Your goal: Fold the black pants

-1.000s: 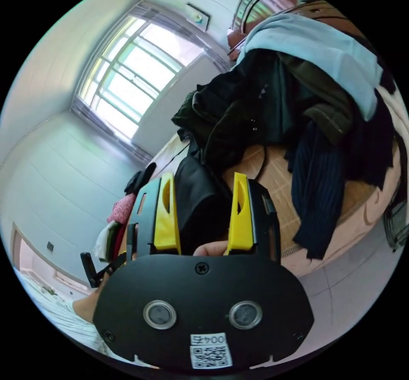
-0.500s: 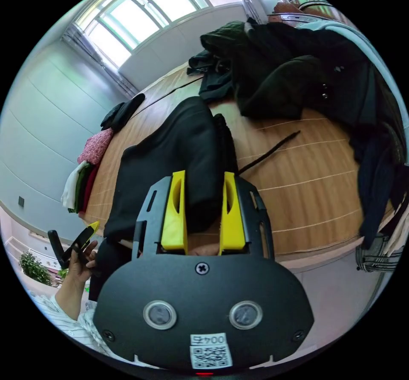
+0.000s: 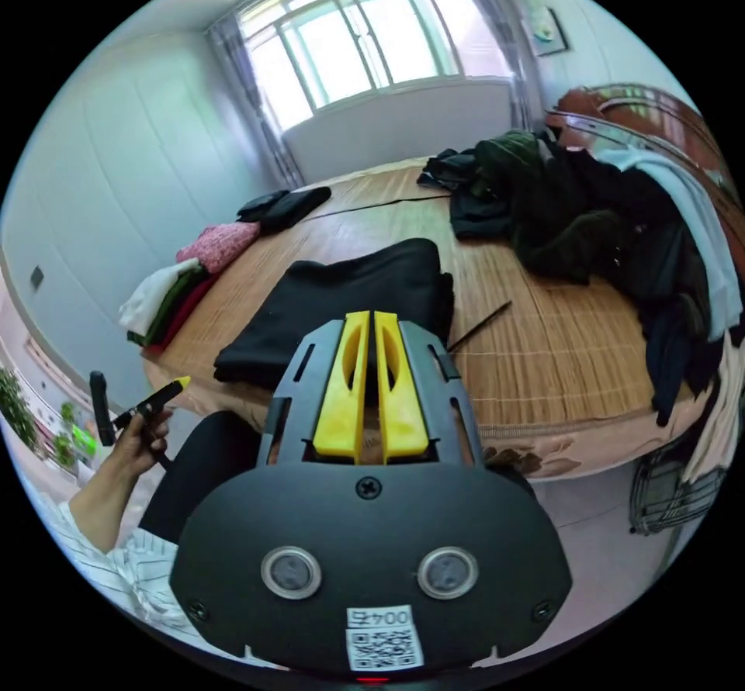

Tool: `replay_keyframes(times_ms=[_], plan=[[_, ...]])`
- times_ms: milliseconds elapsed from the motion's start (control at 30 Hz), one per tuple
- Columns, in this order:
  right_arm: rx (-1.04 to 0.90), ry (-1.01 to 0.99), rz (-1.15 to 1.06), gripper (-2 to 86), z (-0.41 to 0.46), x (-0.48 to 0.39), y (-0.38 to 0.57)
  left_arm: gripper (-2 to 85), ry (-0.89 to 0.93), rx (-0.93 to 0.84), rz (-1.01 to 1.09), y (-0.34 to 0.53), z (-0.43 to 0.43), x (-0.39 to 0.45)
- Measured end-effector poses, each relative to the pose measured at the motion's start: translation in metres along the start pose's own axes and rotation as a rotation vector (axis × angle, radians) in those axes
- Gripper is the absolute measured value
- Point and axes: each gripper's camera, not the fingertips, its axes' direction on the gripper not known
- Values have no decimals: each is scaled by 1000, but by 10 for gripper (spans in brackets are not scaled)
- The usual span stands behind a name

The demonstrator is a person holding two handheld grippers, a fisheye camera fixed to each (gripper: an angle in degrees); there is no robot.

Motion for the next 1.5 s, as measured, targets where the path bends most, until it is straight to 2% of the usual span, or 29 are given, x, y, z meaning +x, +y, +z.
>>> replay_keyframes(times_ms=[67,233,367,667,800,1067,1300,1500], plan=[[-13,88,-103,-1,22,-40,-9,53,-13,-7,109,5,1,19],[-38,111,-301,-7,73,-128,-32,67,-122,24,357,8,5,51],[-191,37,-482,-7,132,-213,-64,74,-69,-9,353,4,12,40],[-514,-14,-594,26,280,-318,-103,71,-28,17,464,12,2,31],[-680,18,-639,52,334,-334,-87,91,-35,32,449,14,-4,22],[-705,26,-556,50,363,-340,-91,46,-100,62,607,23,-11,42],[-677,-4,-527,37,364,-329,-87,30,-62,53,588,13,-14,40],[-667,-3,-517,36,362,-320,-83,12,-67,43,673,23,-34,53]])
